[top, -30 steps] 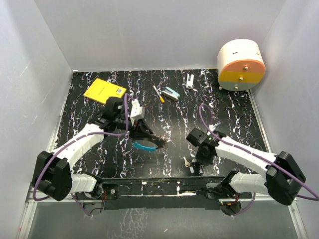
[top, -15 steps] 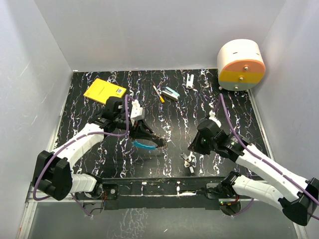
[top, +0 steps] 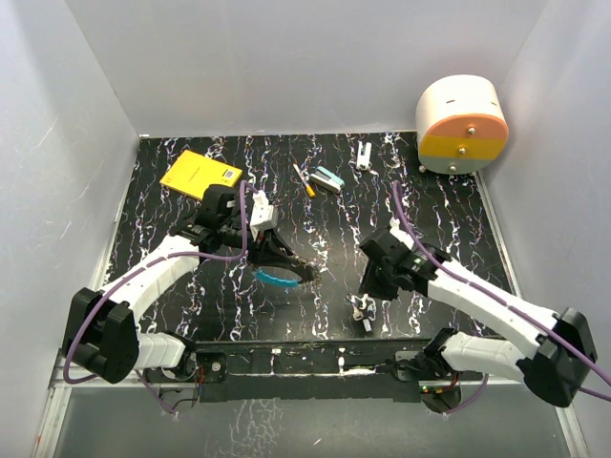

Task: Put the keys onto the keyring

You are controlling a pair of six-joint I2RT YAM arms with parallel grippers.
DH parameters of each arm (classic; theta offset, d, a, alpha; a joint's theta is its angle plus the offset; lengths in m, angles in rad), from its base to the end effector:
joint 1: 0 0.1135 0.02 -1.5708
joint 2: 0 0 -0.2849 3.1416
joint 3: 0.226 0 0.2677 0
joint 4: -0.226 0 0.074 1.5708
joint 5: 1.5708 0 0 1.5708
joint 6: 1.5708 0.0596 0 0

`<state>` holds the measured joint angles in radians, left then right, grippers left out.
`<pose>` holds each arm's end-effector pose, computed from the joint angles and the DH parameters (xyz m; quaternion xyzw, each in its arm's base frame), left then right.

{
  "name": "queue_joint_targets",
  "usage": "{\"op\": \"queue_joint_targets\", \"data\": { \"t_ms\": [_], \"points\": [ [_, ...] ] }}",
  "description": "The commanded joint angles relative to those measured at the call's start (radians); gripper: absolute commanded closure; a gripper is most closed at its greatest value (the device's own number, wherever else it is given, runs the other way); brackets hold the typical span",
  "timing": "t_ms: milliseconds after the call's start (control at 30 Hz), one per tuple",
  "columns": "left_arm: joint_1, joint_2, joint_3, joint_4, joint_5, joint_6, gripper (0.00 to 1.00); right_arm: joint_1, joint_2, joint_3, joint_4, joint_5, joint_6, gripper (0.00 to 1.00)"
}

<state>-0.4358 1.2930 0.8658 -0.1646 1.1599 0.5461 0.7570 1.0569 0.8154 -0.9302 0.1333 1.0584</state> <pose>0.2356 -0.1700 0.2794 0.5753 0.5296 -0.4612 0.4194 0.1503 0.1311 0.2348 0.1599 0.9649 0.1157 0.1732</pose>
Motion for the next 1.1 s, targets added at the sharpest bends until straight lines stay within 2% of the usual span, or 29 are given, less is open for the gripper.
{"op": "queue_joint_targets", "data": {
  "t_ms": [0, 200, 767, 933, 1033, 1067],
  "points": [
    [-0.006, -0.029, 0.027, -0.009, 0.043, 0.014, 1.0, -0.002, 0.084, 0.001, 0.006, 0.032, 0.02, 0.68],
    [-0.006, -0.037, 0.016, -0.011, 0.041, 0.02, 1.0, -0.001, 0.194, -0.002, 0.033, 0.042, 0.0, 0.66],
    [-0.006, -0.045, 0.002, 0.002, 0.041, 0.017, 1.0, -0.002, 0.292, -0.061, 0.156, 0.015, -0.016, 0.66],
    [-0.006, -0.046, 0.001, -0.001, 0.04, 0.018, 1.0, -0.001, 0.324, -0.073, 0.177, 0.002, -0.021, 0.76],
    [-0.005, -0.047, 0.0, 0.0, 0.041, 0.018, 1.0, -0.002, 0.324, -0.07, 0.171, 0.005, -0.02, 0.92],
    [-0.006, -0.047, 0.0, 0.002, 0.041, 0.018, 1.0, -0.002, 0.322, -0.067, 0.165, 0.007, -0.021, 0.92]
  ]
}}
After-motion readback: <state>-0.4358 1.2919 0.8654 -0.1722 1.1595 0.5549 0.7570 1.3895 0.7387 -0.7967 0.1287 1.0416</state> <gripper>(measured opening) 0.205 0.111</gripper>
